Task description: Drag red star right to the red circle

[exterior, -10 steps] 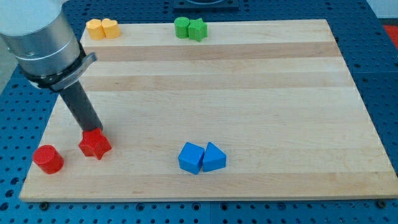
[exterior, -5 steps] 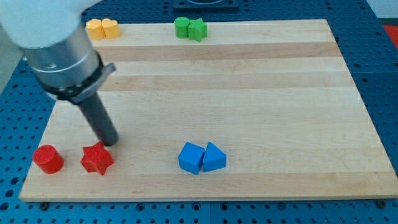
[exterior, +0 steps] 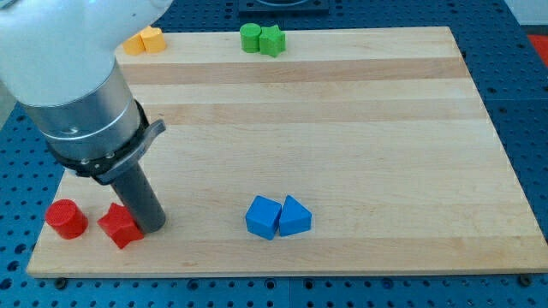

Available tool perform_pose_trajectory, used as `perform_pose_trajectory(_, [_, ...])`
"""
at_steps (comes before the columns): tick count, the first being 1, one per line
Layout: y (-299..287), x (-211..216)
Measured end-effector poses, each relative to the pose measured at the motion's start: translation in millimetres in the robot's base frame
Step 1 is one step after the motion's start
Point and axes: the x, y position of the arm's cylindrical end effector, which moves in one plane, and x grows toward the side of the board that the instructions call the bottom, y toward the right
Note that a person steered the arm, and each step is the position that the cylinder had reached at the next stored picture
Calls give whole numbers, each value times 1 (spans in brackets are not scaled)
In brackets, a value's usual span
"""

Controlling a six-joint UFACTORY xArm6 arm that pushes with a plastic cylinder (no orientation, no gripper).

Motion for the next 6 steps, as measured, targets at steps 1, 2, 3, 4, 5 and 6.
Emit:
perform_pose_trajectory(1, [-5,0])
perform_pose_trajectory(2, [-8,-1])
perform_pose_trajectory(3, [-12,-8])
perform_pose_trajectory(4, [-18,-18])
perform_pose_trajectory(5, [-25,-27])
perform_pose_trajectory(6, [-37,-28])
